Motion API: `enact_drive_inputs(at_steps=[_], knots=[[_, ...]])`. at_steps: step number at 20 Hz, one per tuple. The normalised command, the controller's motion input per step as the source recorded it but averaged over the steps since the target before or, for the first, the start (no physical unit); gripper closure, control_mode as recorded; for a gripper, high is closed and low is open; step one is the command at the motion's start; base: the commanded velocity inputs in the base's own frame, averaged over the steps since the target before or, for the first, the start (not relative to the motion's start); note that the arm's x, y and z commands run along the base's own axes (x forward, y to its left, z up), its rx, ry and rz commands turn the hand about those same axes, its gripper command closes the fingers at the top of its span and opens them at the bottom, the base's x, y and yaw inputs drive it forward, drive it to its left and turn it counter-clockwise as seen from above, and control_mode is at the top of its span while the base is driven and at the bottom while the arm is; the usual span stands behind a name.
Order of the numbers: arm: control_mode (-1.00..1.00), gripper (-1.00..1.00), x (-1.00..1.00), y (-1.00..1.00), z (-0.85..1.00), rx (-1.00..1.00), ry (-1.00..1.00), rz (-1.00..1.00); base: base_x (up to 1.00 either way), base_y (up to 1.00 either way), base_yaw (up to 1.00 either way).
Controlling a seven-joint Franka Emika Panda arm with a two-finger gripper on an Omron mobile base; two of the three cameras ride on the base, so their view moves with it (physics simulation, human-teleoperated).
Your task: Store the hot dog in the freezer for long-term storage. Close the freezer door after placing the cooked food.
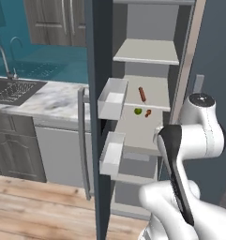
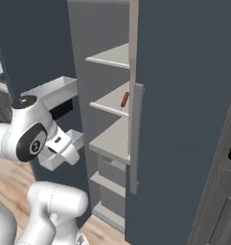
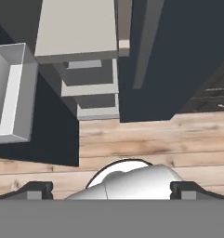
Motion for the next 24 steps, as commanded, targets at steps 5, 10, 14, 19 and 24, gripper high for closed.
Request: enact_drive_inputs(at_steps=[5,10,14,19,24], knots=[[1.00,-1.00,0.00,0.00,0.00,0.00,0.00,0.00,-0.37,0.00,-0.18],[1.00,-1.00,0.00,0.00,0.00,0.00,0.00,0.00,-0.32,0.00,-0.25],[1.00,-1.00,0.00,0.00,0.00,0.00,0.00,0.00,-0.32,0.09,-0.33],[1.00,-1.00,0.00,0.00,0.00,0.00,0.00,0.00,-0.45,0.14,-0.31],[1.00,-1.00,0.00,0.00,0.00,0.00,0.00,0.00,-0.45,0.30,-0.23]])
